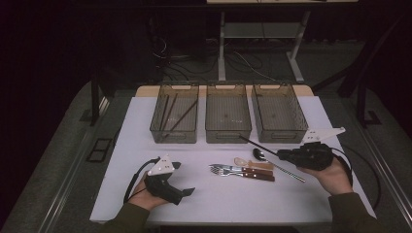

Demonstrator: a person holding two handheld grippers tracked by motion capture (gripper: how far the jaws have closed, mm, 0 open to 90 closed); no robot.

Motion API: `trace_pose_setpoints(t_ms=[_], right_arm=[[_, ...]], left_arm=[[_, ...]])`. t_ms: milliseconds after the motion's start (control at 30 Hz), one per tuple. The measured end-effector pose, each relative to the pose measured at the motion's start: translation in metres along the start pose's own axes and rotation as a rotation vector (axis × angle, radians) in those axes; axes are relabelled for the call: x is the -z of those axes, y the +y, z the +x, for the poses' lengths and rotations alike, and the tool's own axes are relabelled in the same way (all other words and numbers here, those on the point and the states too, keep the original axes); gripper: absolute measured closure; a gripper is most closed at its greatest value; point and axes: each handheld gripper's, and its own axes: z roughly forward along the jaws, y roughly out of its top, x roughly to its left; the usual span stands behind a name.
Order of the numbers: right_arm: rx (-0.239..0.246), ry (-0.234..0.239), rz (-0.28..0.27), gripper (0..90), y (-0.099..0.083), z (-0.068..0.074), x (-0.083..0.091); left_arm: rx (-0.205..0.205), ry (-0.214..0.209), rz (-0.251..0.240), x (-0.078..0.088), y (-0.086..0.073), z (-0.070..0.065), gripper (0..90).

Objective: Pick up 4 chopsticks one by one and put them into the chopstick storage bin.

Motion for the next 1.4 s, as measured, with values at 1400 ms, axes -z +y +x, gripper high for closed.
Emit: trace_pose_setpoints(t_ms=[1400], right_arm=[[-0.032,-0.007,0.007,85.3,0.119,0.013,-0.106]], left_arm=[[-0.014,-0.016,0.001,-0.001,0.002,-0.001,0.0]])
